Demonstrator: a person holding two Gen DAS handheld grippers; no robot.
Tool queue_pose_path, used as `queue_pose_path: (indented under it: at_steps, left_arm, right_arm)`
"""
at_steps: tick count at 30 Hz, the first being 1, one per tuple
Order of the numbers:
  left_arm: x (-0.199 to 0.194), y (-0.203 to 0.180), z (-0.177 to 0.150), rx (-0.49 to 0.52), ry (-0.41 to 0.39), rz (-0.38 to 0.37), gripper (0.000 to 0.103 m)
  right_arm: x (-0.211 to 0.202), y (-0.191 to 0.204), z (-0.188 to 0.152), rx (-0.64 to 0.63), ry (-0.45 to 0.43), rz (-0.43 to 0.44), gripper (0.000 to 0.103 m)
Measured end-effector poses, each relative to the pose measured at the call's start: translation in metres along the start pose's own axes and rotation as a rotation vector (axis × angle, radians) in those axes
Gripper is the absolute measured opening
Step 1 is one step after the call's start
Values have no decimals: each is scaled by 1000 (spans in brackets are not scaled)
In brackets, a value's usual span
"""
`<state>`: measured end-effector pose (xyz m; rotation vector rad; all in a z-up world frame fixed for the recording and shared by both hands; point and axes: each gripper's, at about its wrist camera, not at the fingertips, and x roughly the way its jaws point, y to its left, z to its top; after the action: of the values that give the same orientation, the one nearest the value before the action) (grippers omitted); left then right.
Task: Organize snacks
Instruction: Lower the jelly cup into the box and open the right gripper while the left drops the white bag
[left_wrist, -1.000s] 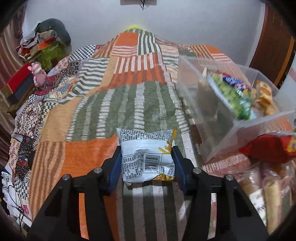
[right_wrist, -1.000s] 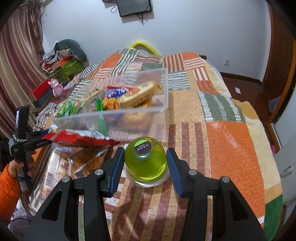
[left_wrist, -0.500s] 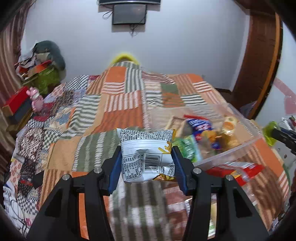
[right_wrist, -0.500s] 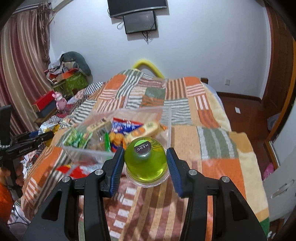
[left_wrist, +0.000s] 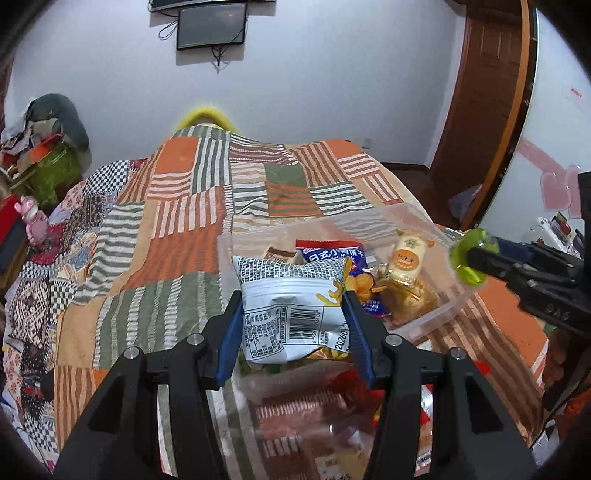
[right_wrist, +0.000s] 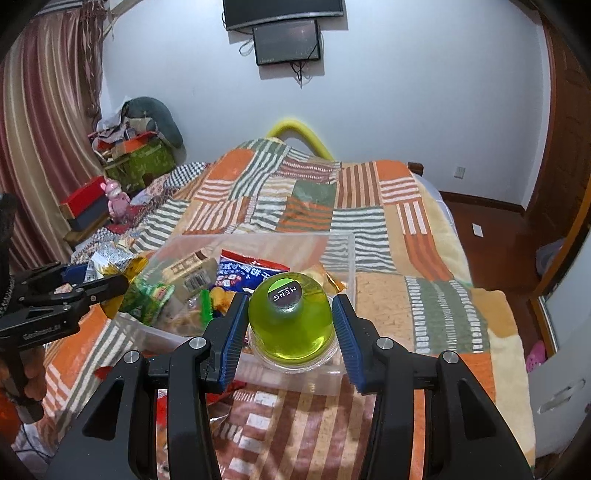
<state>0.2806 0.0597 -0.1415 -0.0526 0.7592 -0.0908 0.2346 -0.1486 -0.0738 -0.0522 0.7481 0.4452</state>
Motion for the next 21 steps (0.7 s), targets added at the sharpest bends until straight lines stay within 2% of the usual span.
queue_pose_path:
  at_steps: [7,9,17,21]
  left_arm:
    - [21,-8,10,6,12,-22,52]
    - [29,-9,12,5,19,-24,52]
    - [51,-9,12,-37,64,-34,53]
    - [47,-15,11,-2,54,-18,62]
  right_arm:
    - [19,-3,1,-6,38,-3,42]
    - [21,-4,1,-6,41,6,22]
    - [23,-7,1,-12,63,25,22]
    - [20,-9,-1,-8,70,35,22]
